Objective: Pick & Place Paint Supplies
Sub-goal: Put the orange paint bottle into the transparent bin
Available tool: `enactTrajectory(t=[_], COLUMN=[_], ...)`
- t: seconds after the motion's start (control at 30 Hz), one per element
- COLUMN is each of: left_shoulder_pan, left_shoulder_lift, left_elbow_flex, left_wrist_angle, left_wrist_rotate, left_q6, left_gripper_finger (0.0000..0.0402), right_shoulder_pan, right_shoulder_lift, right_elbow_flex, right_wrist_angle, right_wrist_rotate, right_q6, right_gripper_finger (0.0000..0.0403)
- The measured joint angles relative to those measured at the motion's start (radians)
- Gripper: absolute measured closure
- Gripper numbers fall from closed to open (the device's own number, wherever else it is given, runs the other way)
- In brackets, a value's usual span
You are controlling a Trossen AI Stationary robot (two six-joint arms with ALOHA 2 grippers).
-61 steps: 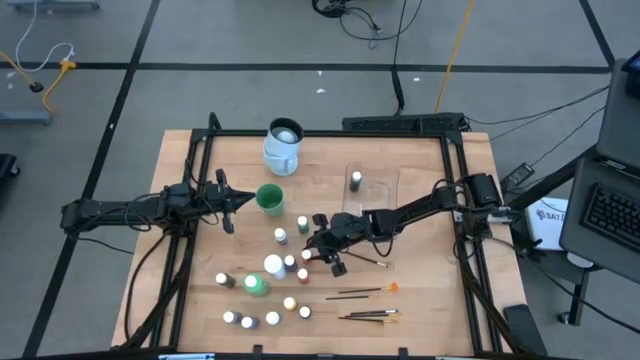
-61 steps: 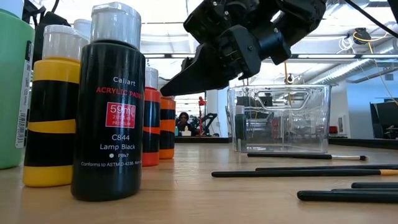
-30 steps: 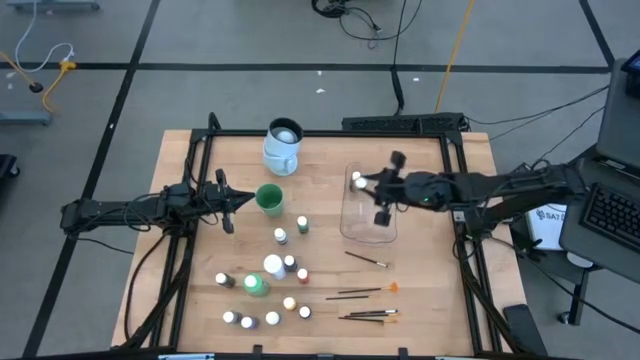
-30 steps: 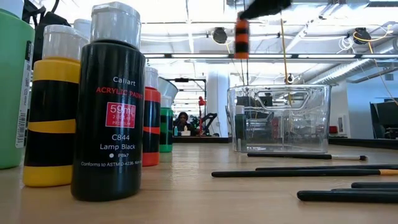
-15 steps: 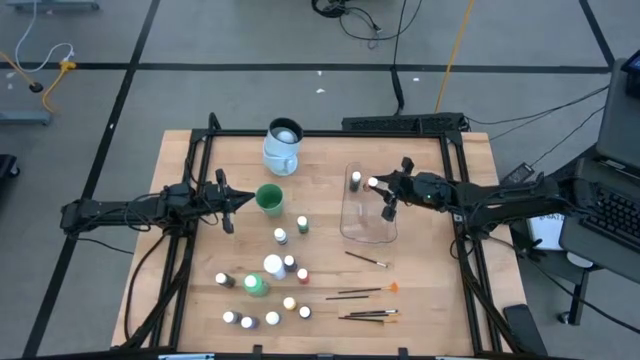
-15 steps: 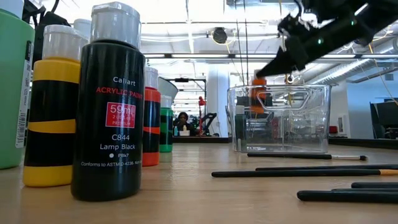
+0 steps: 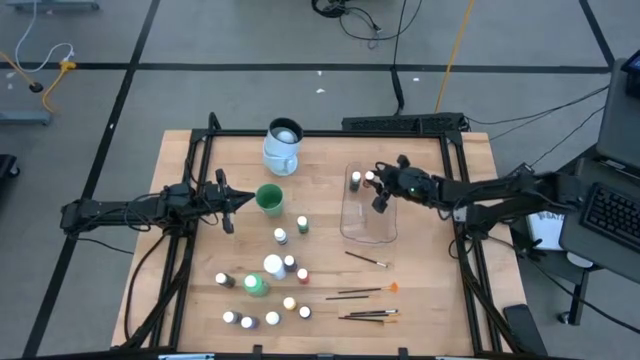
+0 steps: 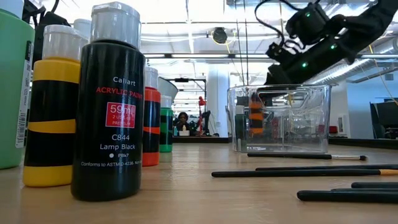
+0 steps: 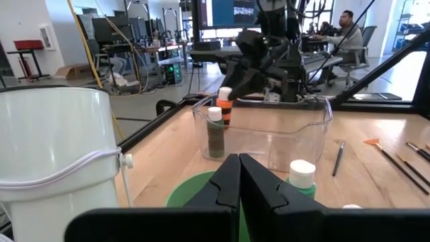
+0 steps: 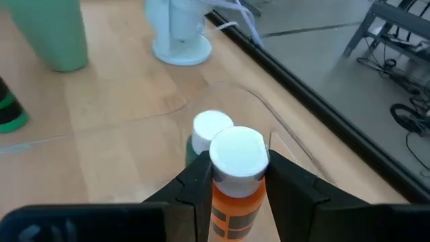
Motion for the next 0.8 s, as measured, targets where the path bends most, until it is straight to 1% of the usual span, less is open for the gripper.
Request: enactTrajectory(t=[0.2,0.37,0.57,0.8], left_shoulder_pan=[0.000,0.000,0.000,0.000], left_shoulder_lift=[0.000,0.000,0.000,0.000], left_elbow_flex=[0.000,0.000,0.000,0.000], left_wrist_angle=[-0.005,-0.005,-0.005,-0.005], left_wrist_rotate=[0.000,0.000,0.000,0.000], left_q6=[-0.001,-0.003,-0.003,-0.003], left_gripper_finger=[0.0396,0.0396,0.0396,0.0396], right_shoulder_pan=[-0.007,-0.012,-0.028,-0.030], right_shoulder_lift=[0.079,0.103,0.104,0.098], right_elbow_flex=[0.000,0.000,0.000,0.000], right_wrist_angle=[0.029,0.038,0.055,0.108], right_wrist_rotate=[-0.001,-0.001,0.001,0.001], right_q6=[0.005,0.012,0.012,-0.038], right_gripper_finger=[0.0298,0.0288,0.0256,0.0227])
